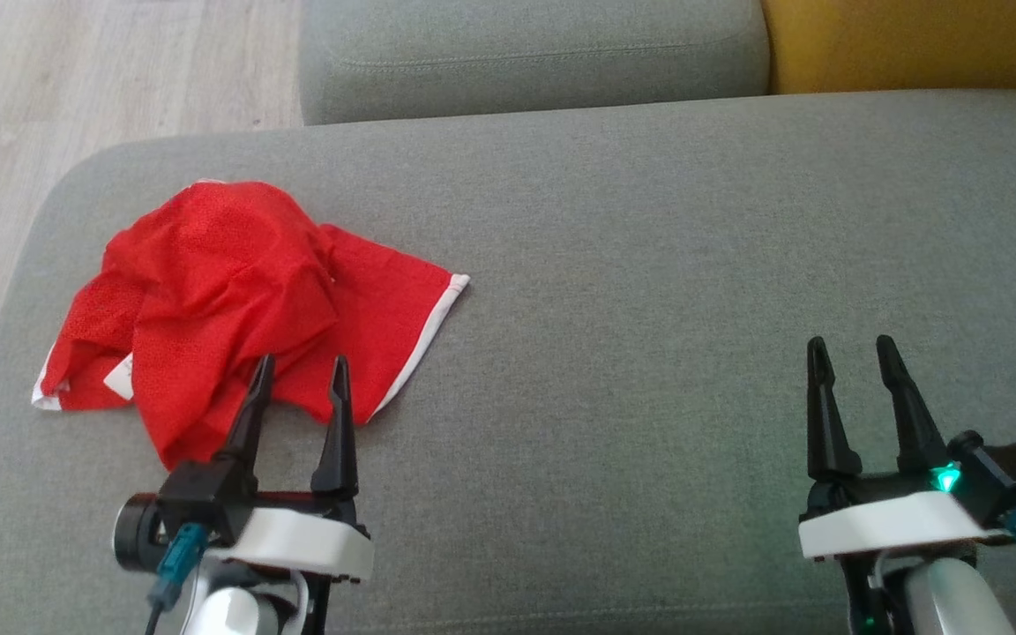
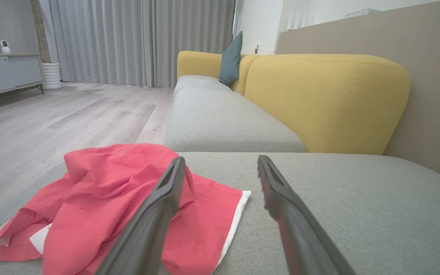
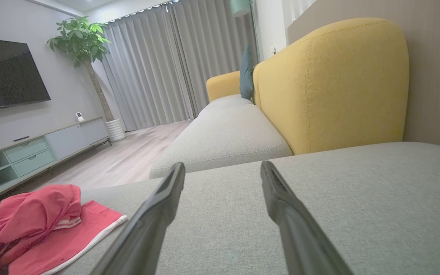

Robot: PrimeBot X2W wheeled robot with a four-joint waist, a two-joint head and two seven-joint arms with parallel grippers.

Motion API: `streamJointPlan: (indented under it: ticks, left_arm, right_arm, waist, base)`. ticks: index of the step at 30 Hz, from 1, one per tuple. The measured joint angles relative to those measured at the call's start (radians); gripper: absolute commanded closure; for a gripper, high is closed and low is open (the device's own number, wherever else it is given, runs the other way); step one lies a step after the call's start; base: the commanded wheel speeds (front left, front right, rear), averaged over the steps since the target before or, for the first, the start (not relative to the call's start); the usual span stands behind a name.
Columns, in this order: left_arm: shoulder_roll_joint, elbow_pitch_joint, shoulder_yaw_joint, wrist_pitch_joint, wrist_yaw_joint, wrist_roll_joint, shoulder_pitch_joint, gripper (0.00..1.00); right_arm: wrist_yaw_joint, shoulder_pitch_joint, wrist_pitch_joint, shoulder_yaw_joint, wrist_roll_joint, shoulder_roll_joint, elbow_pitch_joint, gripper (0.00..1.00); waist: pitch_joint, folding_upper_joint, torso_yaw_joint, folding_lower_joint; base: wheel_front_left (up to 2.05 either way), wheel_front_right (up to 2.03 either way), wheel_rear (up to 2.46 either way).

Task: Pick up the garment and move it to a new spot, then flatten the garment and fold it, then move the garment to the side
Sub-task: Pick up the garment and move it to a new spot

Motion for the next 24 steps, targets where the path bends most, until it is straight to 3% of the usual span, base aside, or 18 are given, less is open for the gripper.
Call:
streamJointPlan:
  ticks: [13, 24]
  left_arm:
    - [0.0, 0.0, 0.001, 0.0, 0.01, 0.0, 0.0, 0.0]
    - [0.0, 0.002, 0.016, 0.0, 0.026, 0.0, 0.001, 0.0]
  right_arm:
    - [0.0, 0.0, 0.0, 0.008, 0.0, 0.0, 0.006, 0.0]
    - [0.0, 0.021, 0.0, 0.04, 0.0, 0.0, 0.006, 0.0]
  waist:
    - [-0.002, 0.0, 0.04, 0.0]
    - [-0.014, 0.0, 0.173, 0.0]
  base:
    - [0.0, 0.0, 0.0]
    - [0.0, 0.0, 0.0]
